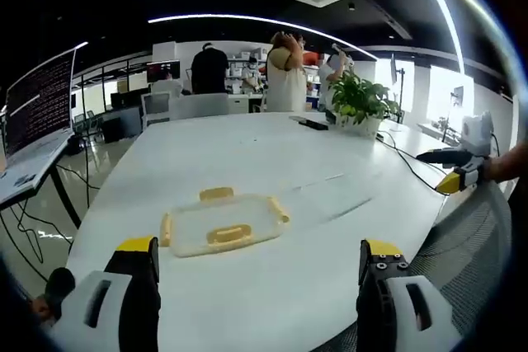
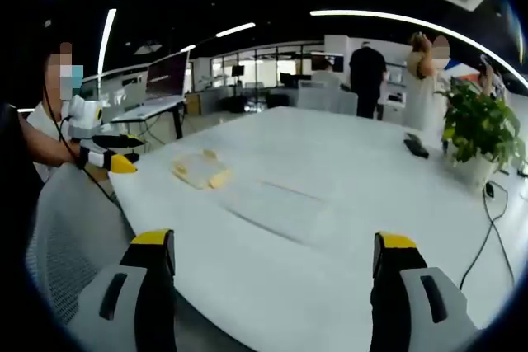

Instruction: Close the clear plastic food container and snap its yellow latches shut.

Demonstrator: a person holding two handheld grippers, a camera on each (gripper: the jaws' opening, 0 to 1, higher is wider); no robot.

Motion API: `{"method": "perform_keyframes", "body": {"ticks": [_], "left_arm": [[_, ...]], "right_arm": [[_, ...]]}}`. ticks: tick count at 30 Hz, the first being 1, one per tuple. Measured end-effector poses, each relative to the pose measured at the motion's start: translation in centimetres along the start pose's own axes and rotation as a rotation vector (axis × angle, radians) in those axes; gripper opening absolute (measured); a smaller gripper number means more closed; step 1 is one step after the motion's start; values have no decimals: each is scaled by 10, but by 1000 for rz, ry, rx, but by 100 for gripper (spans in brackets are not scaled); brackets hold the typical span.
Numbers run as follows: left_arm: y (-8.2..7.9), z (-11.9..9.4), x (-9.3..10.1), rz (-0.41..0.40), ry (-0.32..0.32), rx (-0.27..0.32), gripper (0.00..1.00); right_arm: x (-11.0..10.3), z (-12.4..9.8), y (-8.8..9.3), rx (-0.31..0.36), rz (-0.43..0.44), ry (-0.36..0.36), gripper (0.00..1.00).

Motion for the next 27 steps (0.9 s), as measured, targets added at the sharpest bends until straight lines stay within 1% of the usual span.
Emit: {"method": "perform_keyframes", "body": {"ticks": [27], "left_arm": [[-1,1,-1,0,-3,0,99]], "right_arm": [[1,0,-1,-5,-3,-3,97]]}}
Point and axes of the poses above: the point that each gripper's makers call its tool centre point, and the gripper's own axes: z roughly forward along the fingers, x roughly to its right, y roughly out of its underside, the point moved 2 cm from there along -z, roughly backward along the fingers, and after that the axes turned 8 degrees about -y, right-handed, at the moved point
